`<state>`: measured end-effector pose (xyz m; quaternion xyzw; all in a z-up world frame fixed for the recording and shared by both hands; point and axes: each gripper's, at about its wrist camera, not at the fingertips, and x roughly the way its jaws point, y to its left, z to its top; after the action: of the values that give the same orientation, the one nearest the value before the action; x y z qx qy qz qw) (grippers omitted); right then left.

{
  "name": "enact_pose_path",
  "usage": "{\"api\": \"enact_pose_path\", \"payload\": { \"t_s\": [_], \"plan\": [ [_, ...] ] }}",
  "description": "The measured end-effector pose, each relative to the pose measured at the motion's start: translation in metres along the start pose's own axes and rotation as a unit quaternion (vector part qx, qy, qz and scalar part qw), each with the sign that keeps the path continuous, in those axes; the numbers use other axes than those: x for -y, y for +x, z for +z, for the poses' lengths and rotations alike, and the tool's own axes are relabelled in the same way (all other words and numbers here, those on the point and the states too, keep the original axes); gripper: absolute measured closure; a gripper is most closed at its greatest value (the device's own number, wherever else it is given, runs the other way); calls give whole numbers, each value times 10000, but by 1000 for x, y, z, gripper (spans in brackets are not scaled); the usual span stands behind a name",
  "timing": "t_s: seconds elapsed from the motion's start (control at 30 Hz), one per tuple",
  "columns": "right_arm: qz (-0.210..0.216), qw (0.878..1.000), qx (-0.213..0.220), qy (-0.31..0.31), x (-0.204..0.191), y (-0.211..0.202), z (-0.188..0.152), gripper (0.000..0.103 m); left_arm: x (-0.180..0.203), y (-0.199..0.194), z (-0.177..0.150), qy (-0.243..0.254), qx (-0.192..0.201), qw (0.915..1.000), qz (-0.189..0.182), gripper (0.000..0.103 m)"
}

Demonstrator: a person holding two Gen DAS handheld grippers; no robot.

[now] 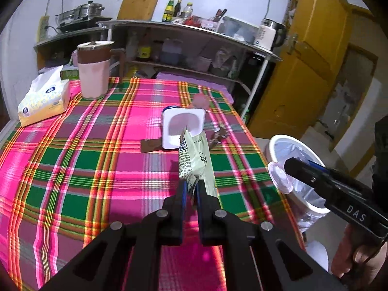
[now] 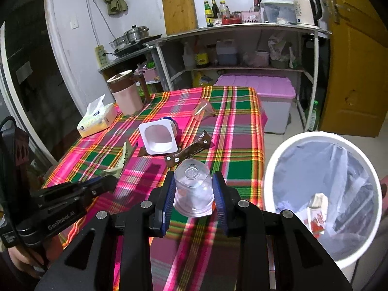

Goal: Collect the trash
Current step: 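Carry both items over the white bin and open both tools to drop them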

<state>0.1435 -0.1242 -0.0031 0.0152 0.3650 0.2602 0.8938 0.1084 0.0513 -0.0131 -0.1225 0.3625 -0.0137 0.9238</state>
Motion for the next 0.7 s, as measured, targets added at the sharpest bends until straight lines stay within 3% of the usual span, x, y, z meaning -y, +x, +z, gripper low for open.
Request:
{"api": "enact_pose_path", "payload": {
  "t_s": [0.7],
  "plan": [
    [-298,9989,311,206,21,-56,-18,71,58,-21,-8,534,51,9977,-414,95]
  ]
}}
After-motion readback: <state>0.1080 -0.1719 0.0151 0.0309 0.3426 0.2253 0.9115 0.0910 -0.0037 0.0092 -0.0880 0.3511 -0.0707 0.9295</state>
